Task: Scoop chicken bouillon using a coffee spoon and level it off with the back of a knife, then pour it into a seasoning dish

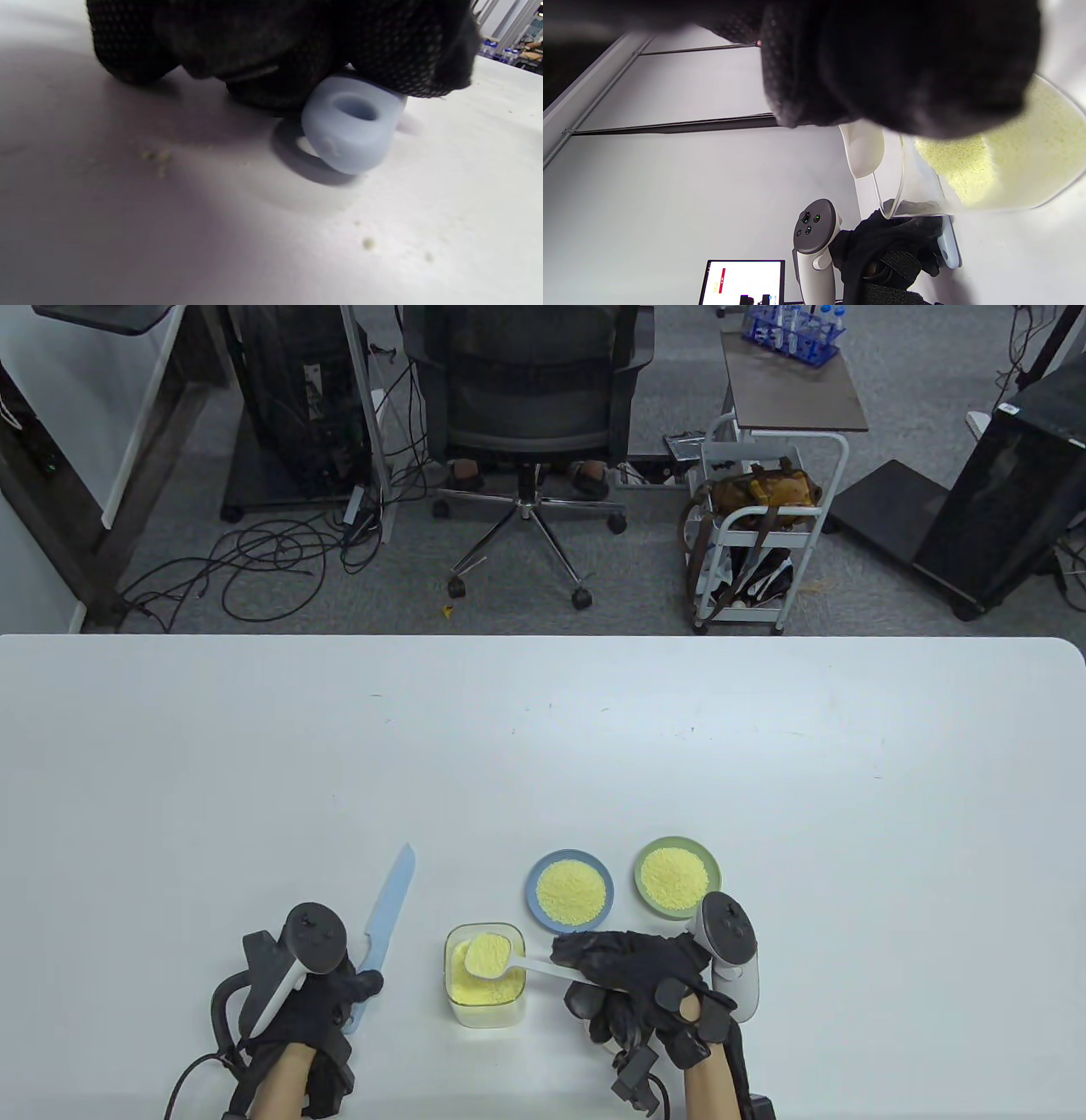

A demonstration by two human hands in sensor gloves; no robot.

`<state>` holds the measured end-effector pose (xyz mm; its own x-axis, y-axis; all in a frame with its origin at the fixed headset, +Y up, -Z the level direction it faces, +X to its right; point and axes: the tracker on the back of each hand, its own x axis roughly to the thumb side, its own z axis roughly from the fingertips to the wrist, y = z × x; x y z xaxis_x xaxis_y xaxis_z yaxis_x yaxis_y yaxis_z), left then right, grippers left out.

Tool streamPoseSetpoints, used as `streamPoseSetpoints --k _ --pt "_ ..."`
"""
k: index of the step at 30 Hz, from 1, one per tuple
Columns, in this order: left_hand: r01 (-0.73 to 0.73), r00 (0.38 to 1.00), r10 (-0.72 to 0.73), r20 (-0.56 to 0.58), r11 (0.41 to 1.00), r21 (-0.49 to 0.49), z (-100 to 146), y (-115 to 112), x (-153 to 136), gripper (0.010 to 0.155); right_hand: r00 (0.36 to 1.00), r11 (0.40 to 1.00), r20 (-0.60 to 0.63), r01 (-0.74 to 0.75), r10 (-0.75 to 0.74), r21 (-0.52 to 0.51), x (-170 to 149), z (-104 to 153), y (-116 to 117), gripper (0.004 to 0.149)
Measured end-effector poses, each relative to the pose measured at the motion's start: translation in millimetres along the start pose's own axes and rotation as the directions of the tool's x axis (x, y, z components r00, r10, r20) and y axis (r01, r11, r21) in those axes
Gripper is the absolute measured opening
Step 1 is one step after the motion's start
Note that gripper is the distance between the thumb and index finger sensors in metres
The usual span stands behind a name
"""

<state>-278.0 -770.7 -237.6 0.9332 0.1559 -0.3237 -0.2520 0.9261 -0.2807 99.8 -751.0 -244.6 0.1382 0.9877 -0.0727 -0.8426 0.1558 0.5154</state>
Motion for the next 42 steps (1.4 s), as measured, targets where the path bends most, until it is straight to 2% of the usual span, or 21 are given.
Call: streamPoseSetpoints --k 7,11,13,16,19,23,30,35,42 --pt "0.028 1.0 -0.028 -0.008 0.999 0.029 1 1 1 0.051 1.0 1.0 -0.003 -0.005 0.005 0.002 -1 0 0 0.041" --pt "-0.01 1.0 0.008 0.026 0.999 0.05 6 6 3 0.058 1.0 1.0 0.011 0.008 -0.008 0.003 0 1 -1 0.041" --pt "-0.066 0.997 0.06 0.049 0.989 0.133 13 13 4 0.066 0.999 1.0 0.026 0.023 -0.023 -0.001 2 3 -4 0.041" --pt "-0.11 0.992 0.091 0.092 0.969 0.22 20 15 5 0.093 0.998 0.999 0.048 0.03 -0.028 -0.031 4 6 -10 0.041" --pt "-0.12 0.989 0.092 0.117 0.955 0.27 21 13 6 0.099 0.996 0.996 0.072 0.052 -0.047 -0.073 6 11 -19 0.041" --pt "-0.125 0.987 0.098 0.129 0.968 0.217 18 8 6 0.1 0.998 0.984 0.064 0.035 -0.024 -0.176 4 17 -33 0.041" --pt "-0.13 0.985 0.107 0.135 0.976 0.173 16 4 8 0.101 0.988 0.911 -0.061 -0.155 0.142 -0.381 -2 24 -49 0.043" --pt "-0.145 0.982 0.122 0.142 0.976 0.165 15 2 7 0.101 0.96 0.876 -0.139 -0.279 0.243 -0.394 -6 22 -50 0.046" --pt "-0.16 0.98 0.139 0.144 0.977 0.144 15 2 7 0.101 0.942 0.856 -0.161 -0.335 0.294 -0.394 -7 20 -47 0.047"
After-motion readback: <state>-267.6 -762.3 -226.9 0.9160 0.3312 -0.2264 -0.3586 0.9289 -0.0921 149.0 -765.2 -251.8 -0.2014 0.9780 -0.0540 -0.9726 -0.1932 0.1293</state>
